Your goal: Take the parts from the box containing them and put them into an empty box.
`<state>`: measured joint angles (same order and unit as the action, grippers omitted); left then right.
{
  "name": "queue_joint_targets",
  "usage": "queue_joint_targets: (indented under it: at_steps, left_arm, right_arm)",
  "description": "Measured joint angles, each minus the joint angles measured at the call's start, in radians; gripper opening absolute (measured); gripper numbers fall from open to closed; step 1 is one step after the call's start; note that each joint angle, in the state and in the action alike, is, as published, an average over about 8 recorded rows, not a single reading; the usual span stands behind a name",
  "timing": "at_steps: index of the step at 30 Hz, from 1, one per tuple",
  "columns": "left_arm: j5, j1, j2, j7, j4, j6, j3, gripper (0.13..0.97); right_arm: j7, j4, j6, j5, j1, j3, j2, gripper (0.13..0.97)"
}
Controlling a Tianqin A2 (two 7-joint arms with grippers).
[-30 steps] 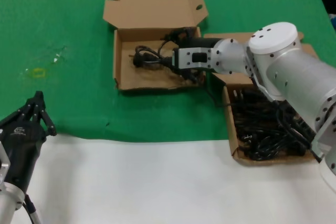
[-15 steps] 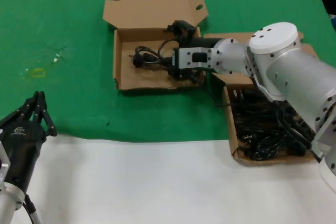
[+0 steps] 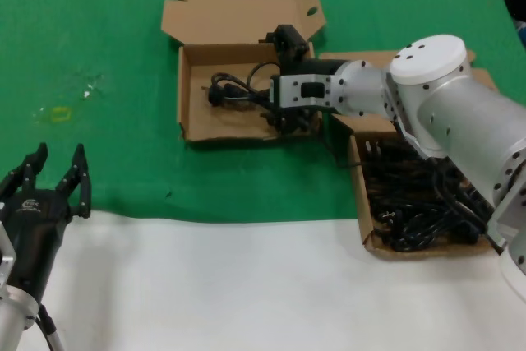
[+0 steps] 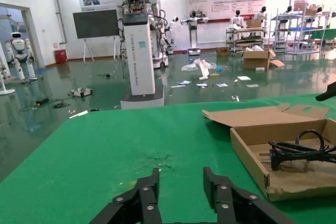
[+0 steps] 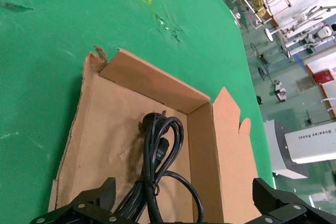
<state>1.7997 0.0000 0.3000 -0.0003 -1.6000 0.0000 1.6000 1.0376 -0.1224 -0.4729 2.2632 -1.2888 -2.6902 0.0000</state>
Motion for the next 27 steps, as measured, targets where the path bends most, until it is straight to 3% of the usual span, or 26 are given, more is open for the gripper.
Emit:
queue_joint_targets:
  at_steps: [3,7,14,24,27]
  left_arm:
    - [0.000,0.000,0.000,0.000,0.000,0.000,0.000,0.318]
    - [0.000,0.000,0.000,0.000,0.000,0.000,0.000,0.318]
    - [0.000,0.000,0.000,0.000,0.000,0.000,0.000,0.488]
    - [0.000,0.000,0.000,0.000,0.000,0.000,0.000,0.731]
    - [0.000,0.000,0.000,0.000,0.000,0.000,0.000,0.768]
  right_arm:
    - [0.000,0.000,0.000,0.000,0.000,0.000,0.000,0.878]
    - [0.000,0.000,0.000,0.000,0.000,0.000,0.000,0.923]
    - [-0.031,-0.045,0.015,-0.014,0.040,0.034,0.009,0.948]
    - [-0.152,-0.217,0.069,-0.068,0.189,0.160,0.044,0.966]
    - [-0.193,-0.275,0.088,-0.086,0.240,0.203,0.056,0.966]
